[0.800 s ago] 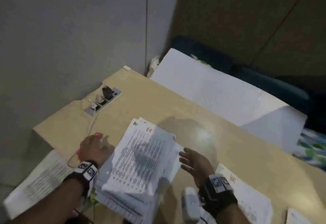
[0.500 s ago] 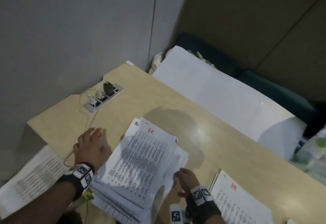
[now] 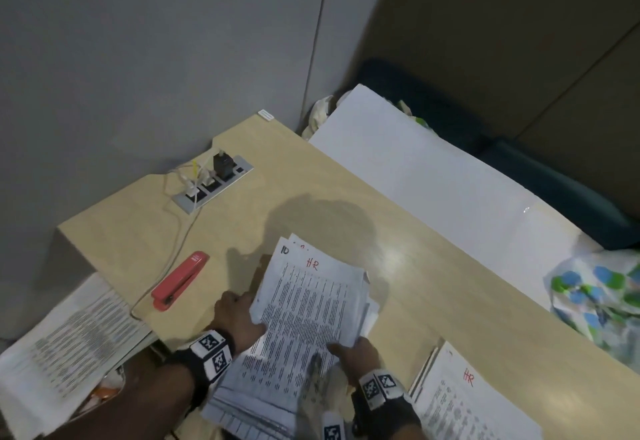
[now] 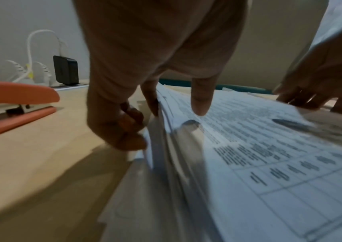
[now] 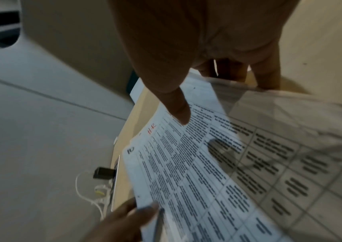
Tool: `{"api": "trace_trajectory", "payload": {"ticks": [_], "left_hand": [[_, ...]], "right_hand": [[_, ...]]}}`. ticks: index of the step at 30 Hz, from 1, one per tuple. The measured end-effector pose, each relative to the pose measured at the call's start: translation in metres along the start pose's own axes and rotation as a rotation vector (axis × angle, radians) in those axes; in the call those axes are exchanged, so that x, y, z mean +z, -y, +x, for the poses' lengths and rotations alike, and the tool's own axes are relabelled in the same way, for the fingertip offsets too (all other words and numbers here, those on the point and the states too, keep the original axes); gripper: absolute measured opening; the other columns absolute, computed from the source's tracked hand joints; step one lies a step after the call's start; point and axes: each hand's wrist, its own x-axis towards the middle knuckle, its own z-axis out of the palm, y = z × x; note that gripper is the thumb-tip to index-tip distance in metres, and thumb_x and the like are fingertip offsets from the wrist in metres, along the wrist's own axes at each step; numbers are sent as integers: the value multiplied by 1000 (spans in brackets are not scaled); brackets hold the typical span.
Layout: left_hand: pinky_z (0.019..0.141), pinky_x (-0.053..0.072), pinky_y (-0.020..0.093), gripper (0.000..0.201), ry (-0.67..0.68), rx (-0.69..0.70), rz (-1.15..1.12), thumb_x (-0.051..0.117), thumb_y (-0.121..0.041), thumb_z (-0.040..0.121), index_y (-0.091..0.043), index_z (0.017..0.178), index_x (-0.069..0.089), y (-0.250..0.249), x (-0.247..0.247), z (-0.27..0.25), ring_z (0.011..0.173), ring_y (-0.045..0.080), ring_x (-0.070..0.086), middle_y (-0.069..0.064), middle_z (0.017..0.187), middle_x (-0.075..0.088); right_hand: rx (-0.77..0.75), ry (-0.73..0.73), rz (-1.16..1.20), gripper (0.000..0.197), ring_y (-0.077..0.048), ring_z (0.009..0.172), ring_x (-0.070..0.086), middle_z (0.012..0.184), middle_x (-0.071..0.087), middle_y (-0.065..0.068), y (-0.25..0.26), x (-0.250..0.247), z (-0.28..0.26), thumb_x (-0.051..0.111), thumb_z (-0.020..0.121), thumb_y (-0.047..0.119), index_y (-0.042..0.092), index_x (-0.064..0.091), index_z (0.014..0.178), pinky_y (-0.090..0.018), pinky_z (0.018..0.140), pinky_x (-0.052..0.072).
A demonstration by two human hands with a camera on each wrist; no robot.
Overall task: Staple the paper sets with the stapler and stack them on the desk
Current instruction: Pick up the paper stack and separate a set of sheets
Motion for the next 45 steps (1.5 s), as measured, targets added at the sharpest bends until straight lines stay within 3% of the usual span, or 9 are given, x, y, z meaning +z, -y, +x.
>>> {"api": "trace_trajectory", "payload": {"ticks": [4,12,17,24,28,31,37,42,45], "left_hand": [[90,48,32,78,83,-32,-211,71,-47,70,-10,131,40,1,-6,5,108,26,59,9,126,57],[100,42,40,58,47,-19,-14,65,-47,72,-19,120,45,0,-2,-5,119,29,40,7,129,30],[89,52,37,73,42,-121,-353,72,-41,68,-10,125,38,-4,0,-5,96,26,62,8,115,59],[84,56,38,51,136,-104,-353,63,-47,63,-20,107,63,3,4,2,84,19,66,0,97,70],[86,56,41,95,116,-50,-637,82,-52,54,-18,133,40,6,-1,14,101,21,65,-3,120,63],[82,56,40,53,-1,12,-909,84,-26,64,-12,109,62,-24,-39,-24,92,23,69,0,97,73],[80,54,29,31,-207,263,-1023,75,-2,73,-24,88,58,-48,-69,-48,76,-4,61,-10,85,64],[74,39,5,29,-287,417,-790,71,-21,82,-26,109,61,-49,-85,-56,89,-2,58,-4,102,58],[68,46,2,36,-313,578,-798,74,-23,78,-56,86,63,-45,-91,-55,87,-10,60,-21,93,64]], "right_hand": [[41,-114,-138,75,-34,121,47,137,36,-14,1,4,1,74,72,40,11,45,135,-43,103,47],[77,-53,126,97,-34,102,64,119,60,-15,-11,15,31,87,50,44,6,43,127,-49,86,58],[-4,49,119,46,-29,86,71,93,71,-10,0,-1,8,80,73,33,8,58,105,-41,81,60],[-241,25,203,56,-25,84,71,94,71,-1,8,8,2,78,69,41,17,55,114,-49,78,60],[-502,-86,247,33,-22,84,64,91,64,4,29,-10,-17,72,84,16,10,58,113,-39,72,60],[-649,-160,290,36,-11,82,62,91,64,8,44,-29,-27,78,80,19,10,62,110,-17,61,49],[-738,-268,488,36,-12,80,62,87,62,15,75,-65,-49,80,77,12,8,64,109,-29,71,56],[-878,-280,563,38,-5,84,63,87,66,13,82,-74,-58,80,76,6,42,67,78,-48,79,56],[-882,-234,527,42,-16,98,65,101,69,7,80,-68,-56,84,65,41,43,65,102,-48,82,58]]}}
